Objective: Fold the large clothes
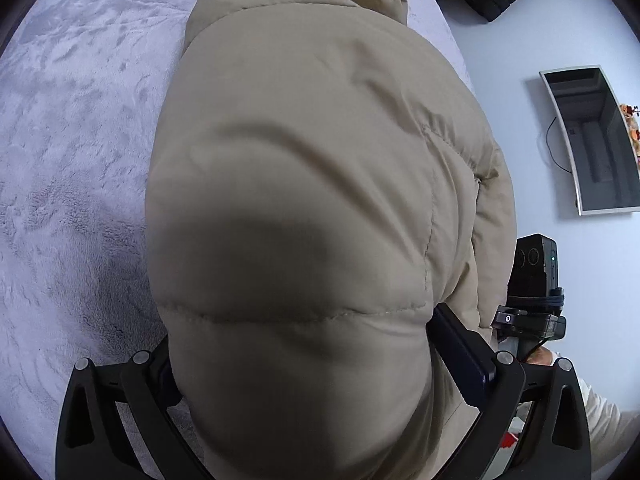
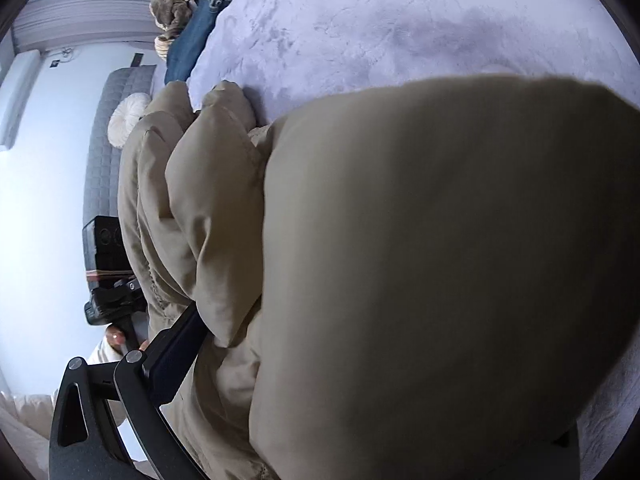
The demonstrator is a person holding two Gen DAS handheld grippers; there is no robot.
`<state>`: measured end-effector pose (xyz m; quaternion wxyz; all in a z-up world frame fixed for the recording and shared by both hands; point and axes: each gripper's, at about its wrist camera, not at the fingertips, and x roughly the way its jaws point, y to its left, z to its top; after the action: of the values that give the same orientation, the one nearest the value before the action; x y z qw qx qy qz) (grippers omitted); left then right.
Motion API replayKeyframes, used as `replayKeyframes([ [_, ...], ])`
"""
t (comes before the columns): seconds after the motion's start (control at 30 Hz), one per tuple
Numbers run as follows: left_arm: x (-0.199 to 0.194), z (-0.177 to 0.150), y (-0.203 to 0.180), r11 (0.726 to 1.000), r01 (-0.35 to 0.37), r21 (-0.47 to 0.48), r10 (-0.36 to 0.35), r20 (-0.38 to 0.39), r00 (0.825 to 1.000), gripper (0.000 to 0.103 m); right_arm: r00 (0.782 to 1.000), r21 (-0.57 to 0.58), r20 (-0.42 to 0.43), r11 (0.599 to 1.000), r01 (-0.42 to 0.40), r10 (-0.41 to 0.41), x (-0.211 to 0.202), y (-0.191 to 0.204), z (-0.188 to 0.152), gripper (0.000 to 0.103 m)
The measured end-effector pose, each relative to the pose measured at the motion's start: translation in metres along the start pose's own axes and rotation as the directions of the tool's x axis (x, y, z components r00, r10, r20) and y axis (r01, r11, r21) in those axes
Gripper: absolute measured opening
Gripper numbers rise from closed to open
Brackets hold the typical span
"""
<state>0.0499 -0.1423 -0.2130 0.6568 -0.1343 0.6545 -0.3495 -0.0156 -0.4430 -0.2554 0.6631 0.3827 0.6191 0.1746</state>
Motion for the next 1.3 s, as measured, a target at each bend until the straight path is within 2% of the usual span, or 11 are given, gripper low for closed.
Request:
replayKeyframes([
  [0.07, 0.002, 0.001, -0.012, 0.999, -0.036, 0.007, 0.036, 0.014, 0.999, 0.103, 1.000, 0.038, 0.007, 0.999, 0.012, -0.012, 0.001, -0.002, 0.001, 0.103],
  [0.2, -0.006, -0.005, -0.033, 0.994, -0.099, 0.045, 0.097, 0.053, 0.994, 0.090, 1.000, 0.097, 0.014, 0.995, 0.008, -0.009, 0.000, -0.003, -0.001, 0.099],
  [0.27, -0.012, -0.008, -0.041, 0.991, -0.124, 0.056, 0.120, 0.069, 0.990, 0.085, 0.999, 0.117, 0.024, 0.993, -0.023, 0.021, -0.004, -0.003, -0.003, 0.088],
  [0.33, -0.015, -0.012, -0.054, 0.988, -0.143, 0.063, 0.138, 0.083, 0.987, 0.081, 0.998, 0.120, 0.039, 0.991, -0.052, 0.047, -0.010, -0.002, -0.005, 0.069],
  [0.4, -0.019, -0.015, -0.066, 0.983, -0.164, 0.077, 0.157, 0.095, 0.983, 0.079, 0.996, 0.123, 0.051, 0.990, -0.072, 0.066, -0.015, 0.001, -0.007, 0.059],
  [0.47, -0.025, -0.019, -0.077, 0.979, -0.183, 0.095, 0.173, 0.108, 0.979, 0.079, 0.996, 0.112, 0.056, 0.990, -0.082, 0.076, -0.019, 0.005, -0.009, 0.053],
  [0.57, -0.037, -0.021, -0.089, 0.975, -0.197, 0.105, 0.183, 0.128, 0.975, 0.079, 0.994, 0.089, 0.056, 0.992, -0.094, 0.089, -0.022, 0.013, -0.009, 0.051],
  [0.73, -0.066, -0.019, -0.065, 0.974, -0.200, 0.103, 0.183, 0.155, 0.971, 0.079, 0.995, 0.052, 0.056, 0.995, -0.084, 0.081, -0.014, 0.035, 0.001, 0.051],
  [0.93, -0.103, -0.011, -0.032, 0.982, -0.168, 0.090, 0.148, 0.191, 0.970, 0.079, 0.995, 0.001, 0.071, 0.997, -0.071, 0.071, -0.006, 0.065, 0.005, 0.051],
  [1.13, -0.158, 0.016, 0.019, 0.981, -0.157, 0.110, 0.131, 0.216, 0.968, 0.079, 0.992, -0.014, 0.111, 0.998, -0.065, 0.066, 0.034, 0.109, 0.034, 0.051],
  [1.3, -0.202, 0.058, 0.081, 0.978, -0.189, 0.088, 0.160, 0.259, 0.952, 0.079, 0.989, -0.044, 0.118, 0.995, -0.085, 0.090, 0.083, 0.152, 0.073, 0.051],
])
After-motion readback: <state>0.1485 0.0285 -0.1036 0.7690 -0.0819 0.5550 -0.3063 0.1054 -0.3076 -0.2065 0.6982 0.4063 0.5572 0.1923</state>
